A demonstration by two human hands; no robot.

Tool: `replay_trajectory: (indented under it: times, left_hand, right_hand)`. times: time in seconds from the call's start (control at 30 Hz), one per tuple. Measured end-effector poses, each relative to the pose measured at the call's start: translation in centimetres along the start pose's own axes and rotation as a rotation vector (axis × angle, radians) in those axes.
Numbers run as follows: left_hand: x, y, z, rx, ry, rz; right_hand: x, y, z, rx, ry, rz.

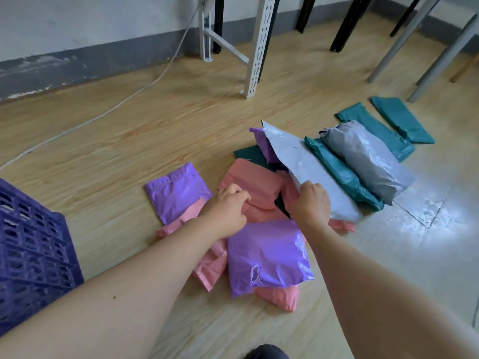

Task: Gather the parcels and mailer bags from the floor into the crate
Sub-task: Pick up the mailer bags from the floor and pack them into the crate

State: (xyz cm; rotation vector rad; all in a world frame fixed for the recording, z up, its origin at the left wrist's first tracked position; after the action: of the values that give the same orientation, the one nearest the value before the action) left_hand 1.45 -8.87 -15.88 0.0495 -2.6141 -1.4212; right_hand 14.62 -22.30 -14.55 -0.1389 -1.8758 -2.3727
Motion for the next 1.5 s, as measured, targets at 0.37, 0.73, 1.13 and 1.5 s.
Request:
replay_trajectory:
  times: [0.37,0.73,1.13,1.5]
  left_hand:
    - [8.1,8.4,0.2,0.19,0.167,-0.245]
    - [17.7,4.5,3.7,1.394,0.811,-0.299]
    - [21.9,11.9,6.2,1.289,0.747,-0.794]
    - [30.6,21.4,10.0,0.713,0.704,-1.112]
  right_hand:
    - [8.0,13.2,7.4,-0.291,0.137,-0.213]
    - [18.1,19.1,12.8,-0.91,0.08,-0.01]
    - [22.6,19.1,14.0,-1.111,0.006,0.192]
    - [25.3,15.0,15.3,-0.709,-0.008,0.228]
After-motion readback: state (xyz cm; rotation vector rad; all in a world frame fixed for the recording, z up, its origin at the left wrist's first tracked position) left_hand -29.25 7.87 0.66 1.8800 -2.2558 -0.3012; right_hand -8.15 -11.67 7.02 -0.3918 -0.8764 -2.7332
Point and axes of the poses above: each hand's wrist, its own x-axis away from the middle knuckle, its own y-axis out of the back of the hand, z = x × y, the point moved 10 cm from there along -x, towards the middle knuckle, and after that the axes turned 15 degrees about -y, right-handed, at the moved point
